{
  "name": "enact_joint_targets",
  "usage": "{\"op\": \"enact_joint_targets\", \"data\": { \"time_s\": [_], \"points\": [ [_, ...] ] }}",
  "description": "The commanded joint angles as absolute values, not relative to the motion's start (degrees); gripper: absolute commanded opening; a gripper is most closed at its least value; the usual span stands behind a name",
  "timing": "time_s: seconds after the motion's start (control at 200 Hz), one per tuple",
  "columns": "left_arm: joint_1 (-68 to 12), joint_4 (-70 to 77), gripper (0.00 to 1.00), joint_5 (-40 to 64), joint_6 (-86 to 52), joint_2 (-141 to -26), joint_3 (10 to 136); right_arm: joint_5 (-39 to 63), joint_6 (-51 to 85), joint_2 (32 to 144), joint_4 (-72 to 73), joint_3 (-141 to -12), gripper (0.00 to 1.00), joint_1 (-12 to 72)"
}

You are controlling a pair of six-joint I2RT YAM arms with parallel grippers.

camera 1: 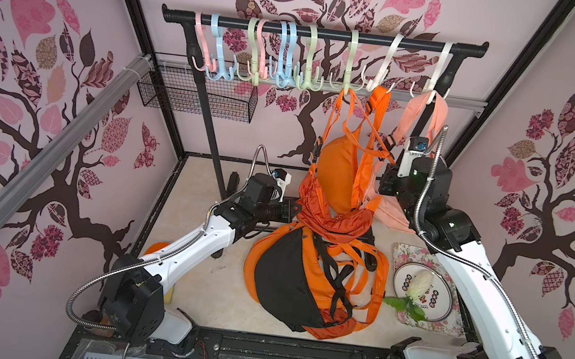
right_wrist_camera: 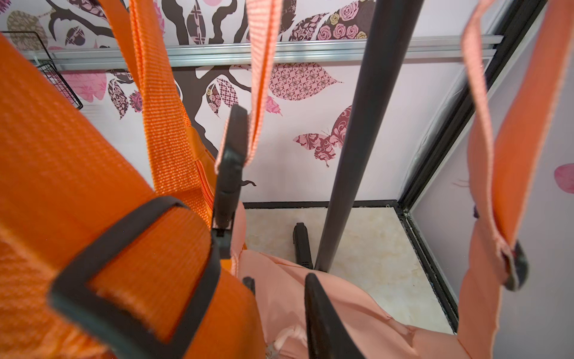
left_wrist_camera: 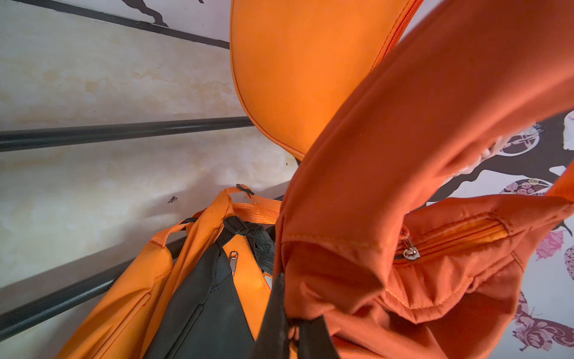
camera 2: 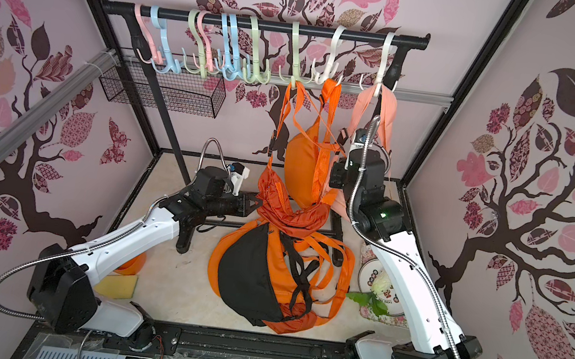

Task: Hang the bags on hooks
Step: Hang the bag on the hook.

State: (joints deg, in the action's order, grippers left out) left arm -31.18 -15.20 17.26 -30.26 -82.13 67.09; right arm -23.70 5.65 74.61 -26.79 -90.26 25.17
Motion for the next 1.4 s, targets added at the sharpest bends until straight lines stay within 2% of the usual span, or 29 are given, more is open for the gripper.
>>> {"op": "enact_joint_targets", "data": {
  "time_s": [0.0, 0.07, 0.14, 0.24, 0.37, 0.605, 0.875, 1.09, 1.395],
  "points": [
    [-31.63, -19.68, 0.22, 17.84, -30.04, -80.38, 67.49, -23.92, 6.39, 71.96, -27.65, -88.34, 0.38, 24.96],
    [-31.82, -20.01, 0.36, 17.51, -30.14, -78.90, 66.90, -21.72, 6.33, 70.98, -27.22, -86.95, 0.48, 24.93],
    [-31.96, -20.59, 0.44, 16.92, -30.32, -76.74, 65.60, -18.52, 6.04, 69.41, -26.54, -85.48, 0.62, 24.96],
    [-32.06, -21.65, 0.50, 15.50, -30.57, -72.63, 63.43, -16.83, 6.95, 67.65, -27.60, -84.59, 0.78, 25.04],
    [-32.15, -23.77, 0.55, 13.40, -31.16, -66.66, 59.39, -18.44, 9.34, 64.65, -29.99, -81.26, 0.85, 25.22],
    [-32.21, -26.97, 0.56, 13.09, -33.01, -57.84, 47.34, -20.39, 19.54, 53.21, -31.14, -59.61, 0.88, 25.31],
    [-32.55, -26.97, 0.58, 12.67, -37.85, -51.56, 34.43, -9.80, 28.55, 48.54, -27.16, -38.83, 0.93, 27.19],
    [-32.53, -27.95, 0.59, 12.69, -39.49, -49.20, 30.58, -5.94, 29.10, 49.95, -25.82, -34.16, 0.90, 30.14],
    [-32.95, -24.88, 0.58, 14.00, -40.72, -51.89, 27.35, -0.59, 29.41, 54.84, -21.97, -31.82, 0.80, 31.28]
  ]
}}
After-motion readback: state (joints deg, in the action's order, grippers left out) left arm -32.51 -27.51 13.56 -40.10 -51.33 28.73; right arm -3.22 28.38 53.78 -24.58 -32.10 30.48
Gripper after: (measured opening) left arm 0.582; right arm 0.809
